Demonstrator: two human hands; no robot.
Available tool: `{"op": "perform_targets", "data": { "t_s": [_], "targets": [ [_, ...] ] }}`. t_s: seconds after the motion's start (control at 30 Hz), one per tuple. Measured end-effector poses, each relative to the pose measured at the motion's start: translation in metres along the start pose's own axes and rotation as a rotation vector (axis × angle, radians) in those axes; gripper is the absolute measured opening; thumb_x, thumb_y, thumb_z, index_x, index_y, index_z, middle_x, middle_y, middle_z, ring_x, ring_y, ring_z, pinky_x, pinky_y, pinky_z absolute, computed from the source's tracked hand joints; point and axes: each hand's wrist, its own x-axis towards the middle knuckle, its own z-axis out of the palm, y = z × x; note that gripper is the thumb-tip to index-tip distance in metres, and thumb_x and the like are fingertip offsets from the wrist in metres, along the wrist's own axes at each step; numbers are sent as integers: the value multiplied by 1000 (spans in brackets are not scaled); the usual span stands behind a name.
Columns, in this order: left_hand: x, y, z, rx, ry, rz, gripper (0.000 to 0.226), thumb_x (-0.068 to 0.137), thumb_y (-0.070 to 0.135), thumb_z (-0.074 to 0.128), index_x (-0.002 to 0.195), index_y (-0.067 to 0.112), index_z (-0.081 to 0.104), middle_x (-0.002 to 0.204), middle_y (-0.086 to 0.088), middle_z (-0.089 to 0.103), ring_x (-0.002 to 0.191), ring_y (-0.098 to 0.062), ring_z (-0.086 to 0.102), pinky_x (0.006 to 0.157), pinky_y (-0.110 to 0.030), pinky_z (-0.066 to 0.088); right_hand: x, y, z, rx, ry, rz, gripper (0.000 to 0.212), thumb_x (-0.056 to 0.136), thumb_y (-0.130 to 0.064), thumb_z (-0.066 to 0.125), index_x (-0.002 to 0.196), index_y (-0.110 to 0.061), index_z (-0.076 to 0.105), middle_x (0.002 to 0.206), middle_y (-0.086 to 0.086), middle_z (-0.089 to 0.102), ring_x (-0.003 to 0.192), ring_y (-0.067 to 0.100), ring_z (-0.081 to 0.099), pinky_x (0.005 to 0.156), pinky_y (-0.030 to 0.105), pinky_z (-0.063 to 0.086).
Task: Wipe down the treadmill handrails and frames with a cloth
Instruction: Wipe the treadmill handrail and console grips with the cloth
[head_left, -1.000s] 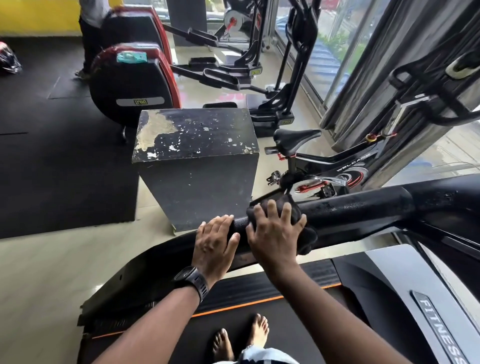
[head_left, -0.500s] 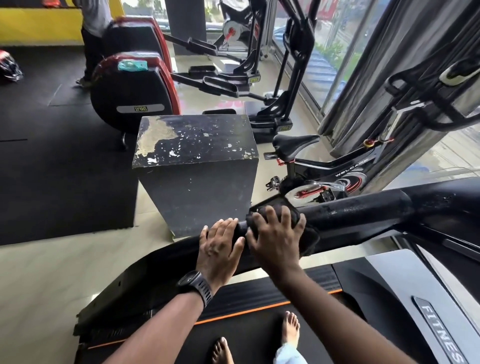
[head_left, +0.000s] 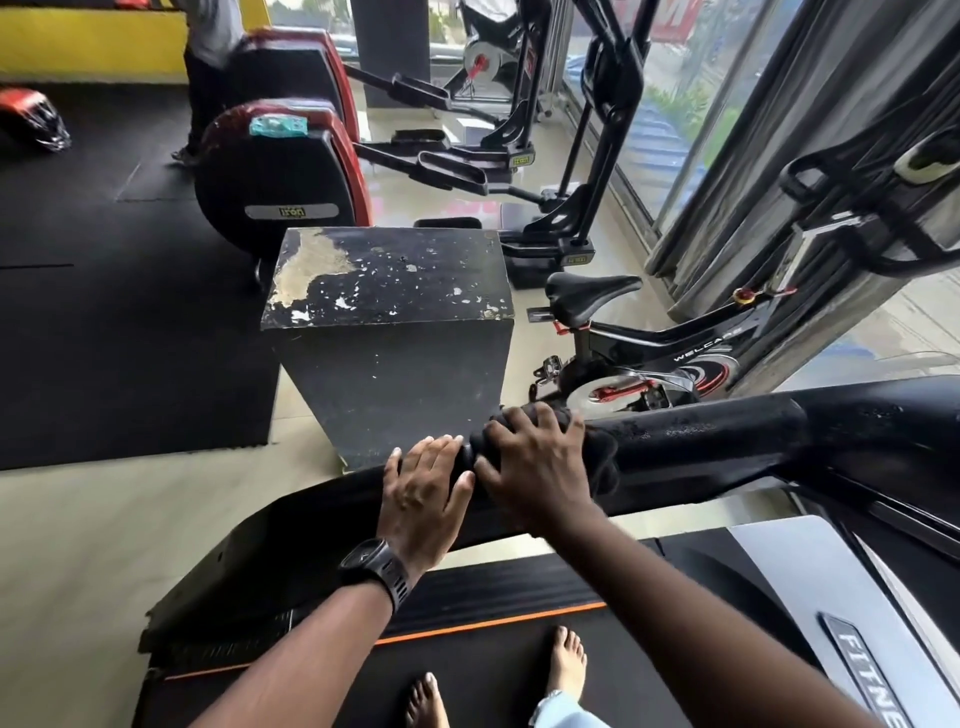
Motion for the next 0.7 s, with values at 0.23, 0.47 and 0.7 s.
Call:
{"op": "perform_targets", "data": {
  "t_s": [0.23,0.47,0.7],
  "targets": [
    [-1,9,0,-14,-7,-43,58,92,50,33,135,21,58,138,1,59,132,-21,49,115,-54,27,3,7,-10,21,-83,283,46,90,-57,45,122,-28,62,132,4,56,130,35,43,104,68,28],
    [0,10,4,7,-7,-27,59,90,49,33,135,20,58,140,0,57,134,-21,48,115,-54,25,21,19,-16,47,-127,-56,44,89,-64,42,111,-33,65,120,-2,64,116,27,54,95,51,37],
    [0,14,5,9,13,-29,57,89,48,36,133,21,59,139,2,59,133,-21,50,114,-54,26,-18,11,0,10,52,185,44,86,-55,52,117,-27,64,127,3,59,127,37,47,103,71,30]
  ]
}}
